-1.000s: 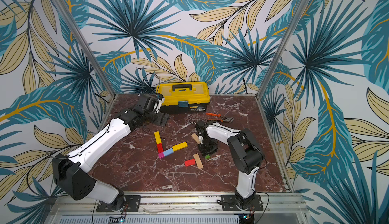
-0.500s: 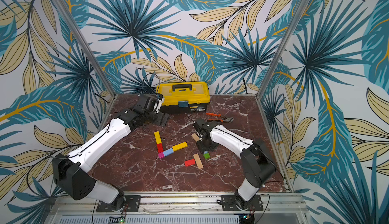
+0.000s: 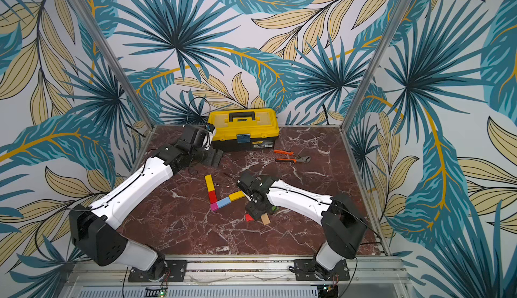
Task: Assemble the letter v with building blocks
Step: Pick up the building block from the center of the board.
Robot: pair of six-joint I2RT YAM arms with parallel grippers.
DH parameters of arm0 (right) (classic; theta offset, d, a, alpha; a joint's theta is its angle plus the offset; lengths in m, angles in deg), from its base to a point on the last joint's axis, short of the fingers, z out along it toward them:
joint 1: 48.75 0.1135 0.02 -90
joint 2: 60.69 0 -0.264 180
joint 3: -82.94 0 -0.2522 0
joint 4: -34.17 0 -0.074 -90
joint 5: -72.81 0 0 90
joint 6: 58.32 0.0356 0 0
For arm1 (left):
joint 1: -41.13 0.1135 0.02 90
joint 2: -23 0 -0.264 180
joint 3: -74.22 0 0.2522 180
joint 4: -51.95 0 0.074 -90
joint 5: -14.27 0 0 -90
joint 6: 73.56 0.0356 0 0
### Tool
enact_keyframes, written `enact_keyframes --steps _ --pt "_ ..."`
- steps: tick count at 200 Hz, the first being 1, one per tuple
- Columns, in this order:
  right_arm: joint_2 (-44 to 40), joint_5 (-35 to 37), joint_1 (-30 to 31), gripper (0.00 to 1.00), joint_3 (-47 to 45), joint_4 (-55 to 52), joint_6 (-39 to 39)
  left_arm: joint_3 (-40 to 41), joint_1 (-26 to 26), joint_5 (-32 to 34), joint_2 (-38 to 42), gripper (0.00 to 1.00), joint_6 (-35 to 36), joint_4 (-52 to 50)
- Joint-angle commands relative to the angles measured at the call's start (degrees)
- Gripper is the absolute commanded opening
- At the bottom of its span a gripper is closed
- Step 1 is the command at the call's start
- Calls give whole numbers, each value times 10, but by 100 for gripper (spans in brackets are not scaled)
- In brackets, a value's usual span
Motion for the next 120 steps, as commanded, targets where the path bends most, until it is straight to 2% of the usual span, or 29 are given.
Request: enact_keyframes --steps 1,48,120 --pt "24 -18 9 68 -11 25 -17 8 17 12 18 99 -16 9" --pt "70 -21 12 68 7 28 -32 15 38 10 27 99 -29 9" --pt "107 -15 14 68 31 28 -50 16 40 5 31 99 -27 9"
